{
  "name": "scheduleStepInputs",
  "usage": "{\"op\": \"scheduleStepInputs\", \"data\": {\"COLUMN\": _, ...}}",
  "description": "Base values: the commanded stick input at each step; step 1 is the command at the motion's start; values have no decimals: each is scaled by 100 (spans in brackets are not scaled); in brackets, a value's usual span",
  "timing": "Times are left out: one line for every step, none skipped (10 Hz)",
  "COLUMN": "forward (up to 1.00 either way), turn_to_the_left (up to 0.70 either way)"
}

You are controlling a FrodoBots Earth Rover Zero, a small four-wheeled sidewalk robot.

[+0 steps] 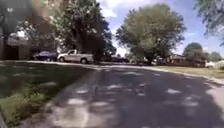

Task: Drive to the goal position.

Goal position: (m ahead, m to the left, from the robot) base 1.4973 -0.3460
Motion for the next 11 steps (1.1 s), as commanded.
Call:
{"op": "scheduleStepInputs", "data": {"forward": 100, "turn_to_the_left": 0}}
{"op": "scheduleStepInputs", "data": {"forward": 100, "turn_to_the_left": 0}}
{"op": "scheduleStepInputs", "data": {"forward": 100, "turn_to_the_left": 0}}
{"op": "scheduleStepInputs", "data": {"forward": 100, "turn_to_the_left": 0}}
{"op": "scheduleStepInputs", "data": {"forward": 100, "turn_to_the_left": 0}}
{"op": "scheduleStepInputs", "data": {"forward": 100, "turn_to_the_left": 0}}
{"op": "scheduleStepInputs", "data": {"forward": 100, "turn_to_the_left": 0}}
{"op": "scheduleStepInputs", "data": {"forward": 100, "turn_to_the_left": 0}}
{"op": "scheduleStepInputs", "data": {"forward": 100, "turn_to_the_left": 0}}
{"op": "scheduleStepInputs", "data": {"forward": 100, "turn_to_the_left": 0}}
{"op": "scheduleStepInputs", "data": {"forward": 100, "turn_to_the_left": 0}}
